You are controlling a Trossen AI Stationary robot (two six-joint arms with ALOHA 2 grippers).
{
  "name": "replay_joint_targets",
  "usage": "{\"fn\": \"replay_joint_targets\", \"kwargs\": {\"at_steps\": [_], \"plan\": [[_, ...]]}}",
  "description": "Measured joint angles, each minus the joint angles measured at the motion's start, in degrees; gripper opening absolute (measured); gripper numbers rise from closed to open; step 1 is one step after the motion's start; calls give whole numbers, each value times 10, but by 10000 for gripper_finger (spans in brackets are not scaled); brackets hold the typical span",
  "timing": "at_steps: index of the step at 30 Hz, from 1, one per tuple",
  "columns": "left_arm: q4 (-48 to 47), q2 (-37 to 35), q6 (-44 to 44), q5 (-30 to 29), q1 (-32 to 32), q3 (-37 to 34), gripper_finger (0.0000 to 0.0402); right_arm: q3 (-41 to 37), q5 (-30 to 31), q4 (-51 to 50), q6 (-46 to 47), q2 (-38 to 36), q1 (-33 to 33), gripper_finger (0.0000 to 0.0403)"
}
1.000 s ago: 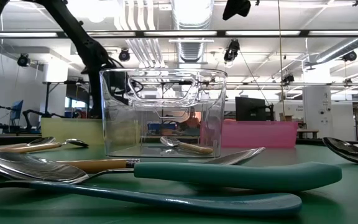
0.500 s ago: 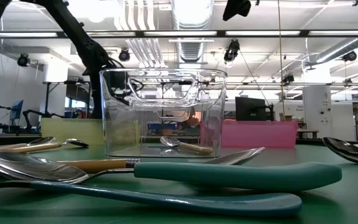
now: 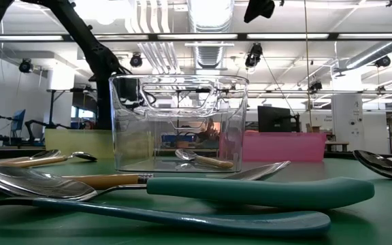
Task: Sort silverware by color (type)
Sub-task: Adjust the blue spoon, then put the right light blue spoon into the pink bin
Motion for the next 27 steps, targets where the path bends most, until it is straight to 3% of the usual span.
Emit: {"fn": "replay_joint_targets", "kwargs": {"at_steps": [9, 15, 21, 27], "plan": [[-69, -8, -48, -20, 0, -1, 0, 0, 0, 0, -1, 0, 0, 43], [-65, -18, -42, -19, 0, -2, 0, 0, 0, 1, -15, 0, 0, 43], [-52, -23, -28, 56, -3, -2, 0, 0, 0, 20, -21, 0, 0, 43], [-30, -34, -33, 61, -4, -2, 0, 0, -1, 40, -8, 0, 0, 43]]}}
